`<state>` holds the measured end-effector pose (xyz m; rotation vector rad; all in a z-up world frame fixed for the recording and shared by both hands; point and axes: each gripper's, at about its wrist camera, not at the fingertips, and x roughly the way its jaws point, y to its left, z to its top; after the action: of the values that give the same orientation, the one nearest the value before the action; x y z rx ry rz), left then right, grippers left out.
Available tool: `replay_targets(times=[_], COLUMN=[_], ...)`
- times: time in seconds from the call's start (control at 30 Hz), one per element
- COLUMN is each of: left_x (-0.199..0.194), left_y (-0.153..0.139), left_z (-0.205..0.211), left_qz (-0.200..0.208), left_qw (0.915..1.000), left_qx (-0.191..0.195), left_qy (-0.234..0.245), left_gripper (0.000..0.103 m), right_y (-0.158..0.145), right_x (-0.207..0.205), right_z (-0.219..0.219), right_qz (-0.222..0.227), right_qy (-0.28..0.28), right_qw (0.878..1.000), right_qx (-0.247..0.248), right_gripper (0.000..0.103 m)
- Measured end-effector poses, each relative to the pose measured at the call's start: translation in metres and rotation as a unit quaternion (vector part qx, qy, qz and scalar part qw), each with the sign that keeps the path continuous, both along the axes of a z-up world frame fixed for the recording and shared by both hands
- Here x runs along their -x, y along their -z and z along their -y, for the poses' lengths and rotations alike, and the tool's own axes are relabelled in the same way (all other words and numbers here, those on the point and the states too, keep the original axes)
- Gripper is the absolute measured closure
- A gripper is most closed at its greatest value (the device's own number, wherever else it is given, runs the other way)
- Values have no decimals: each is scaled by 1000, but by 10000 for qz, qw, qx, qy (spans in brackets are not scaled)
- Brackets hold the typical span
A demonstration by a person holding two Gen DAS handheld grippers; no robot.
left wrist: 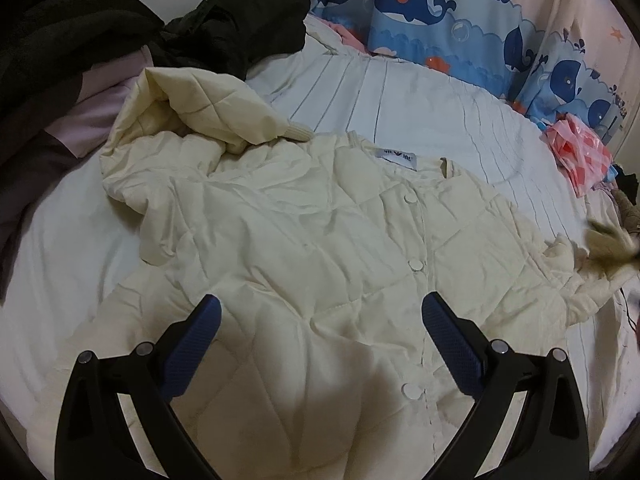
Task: Fold large clothes
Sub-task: 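Grasp the knit cuff of the jacket sleeve with the right gripper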
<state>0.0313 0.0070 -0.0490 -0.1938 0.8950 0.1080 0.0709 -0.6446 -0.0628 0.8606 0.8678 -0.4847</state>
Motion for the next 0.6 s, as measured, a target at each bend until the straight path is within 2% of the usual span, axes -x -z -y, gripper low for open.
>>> replay_targets(times=[0.03, 0.1, 0.2, 0.23, 0.33, 0.4, 0.43, 0.5, 0.53, 0.6], left_x=[0, -2, -4, -5, -7, -8, -8, -9, -9, -8], left_y=[1, 4, 8, 9, 10, 10, 10, 10, 10, 9], left_z=[1, 4, 7, 8, 10, 10, 11, 11, 11, 11], left_qz=[-14, -52, -90, -104, -127, -137, -137, -131, -125, -111], left_qw=[10000, 10000, 10000, 9999, 9999, 9999, 9999, 9999, 9999, 9999], left_qx=[11, 2, -40, -39, -60, -48, -40, -32, -22, -5], left_qy=[-2, 6, -5, -1, -1, -4, 1, 15, 21, 30], left_gripper=[7, 7, 7, 7, 7, 7, 7, 7, 7, 7], right_y=[23, 37, 44, 43, 33, 13, 7, 11, 9, -20], right_x=[17, 40, 71, 78, 83, 93, 93, 95, 97, 118], right_z=[22, 33, 38, 35, 6, -27, -47, -75, -80, -89], right_qz=[-115, -322, -48, -59, -409, -589, -825, -1379, -1371, -734], right_qy=[1, -243, -427, -532, -1108, -1601, -1981, -2629, -2768, -2546], right_qw=[9991, 9987, 9977, 9976, 9916, 9720, 9503, 9137, 9074, 9074], right_qx=[-407, -308, -523, -442, 519, 1618, 2256, 2775, 2849, 3263], right_gripper=[7, 7, 7, 7, 7, 7, 7, 7, 7, 7])
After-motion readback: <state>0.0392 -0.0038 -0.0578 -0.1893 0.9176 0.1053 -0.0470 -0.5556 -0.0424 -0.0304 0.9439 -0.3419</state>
